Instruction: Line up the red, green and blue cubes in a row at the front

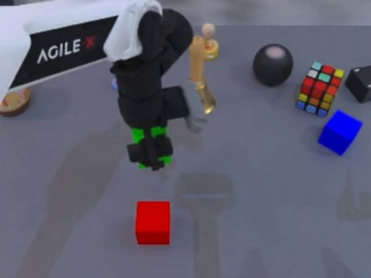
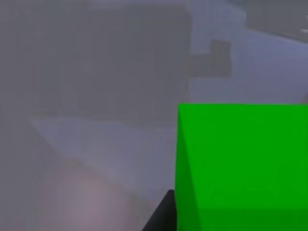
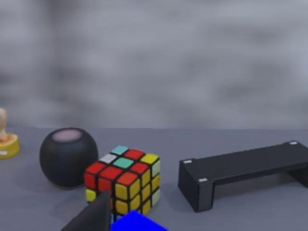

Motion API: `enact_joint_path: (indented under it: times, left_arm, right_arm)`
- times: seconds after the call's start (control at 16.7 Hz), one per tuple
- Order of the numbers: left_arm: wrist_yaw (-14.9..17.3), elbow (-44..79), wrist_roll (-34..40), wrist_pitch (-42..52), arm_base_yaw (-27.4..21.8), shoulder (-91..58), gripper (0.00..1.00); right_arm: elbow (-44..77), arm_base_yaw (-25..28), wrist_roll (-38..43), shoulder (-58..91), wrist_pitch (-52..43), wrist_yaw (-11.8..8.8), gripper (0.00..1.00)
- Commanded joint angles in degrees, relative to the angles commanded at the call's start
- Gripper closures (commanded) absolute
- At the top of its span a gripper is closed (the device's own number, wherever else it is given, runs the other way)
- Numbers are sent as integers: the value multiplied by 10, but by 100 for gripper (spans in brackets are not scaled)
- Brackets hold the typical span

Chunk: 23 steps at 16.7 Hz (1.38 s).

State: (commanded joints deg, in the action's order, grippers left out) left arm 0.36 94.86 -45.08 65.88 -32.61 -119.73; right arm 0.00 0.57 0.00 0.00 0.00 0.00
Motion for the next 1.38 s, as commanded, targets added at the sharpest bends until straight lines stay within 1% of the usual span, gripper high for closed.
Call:
enact_joint_path:
  times: [0.18,0.3,0.36,0.48,0.78,1.14,1.38]
  left_arm:
    - [0,-29,25,-2,-101,26,100]
    - [-1,-42,38,-5,-144,40,100]
    - [-1,-47,42,-7,-157,46,100]
    - [-2,-49,45,-7,-165,49,100]
    - [-1,-54,43,-17,-165,43,100]
    - [-1,-121,46,-128,-167,3,100]
    - [-1,-134,47,-147,-168,-6,100]
  right_arm:
    - [0,0,0,0,0,0,0]
    - [0,0,0,0,0,0,0]
    - [0,0,0,0,0,0,0]
    - [0,0,0,0,0,0,0]
    - [0,0,0,0,0,0,0]
    - [0,0,0,0,0,0,0]
    - [0,0,0,0,0,0,0]
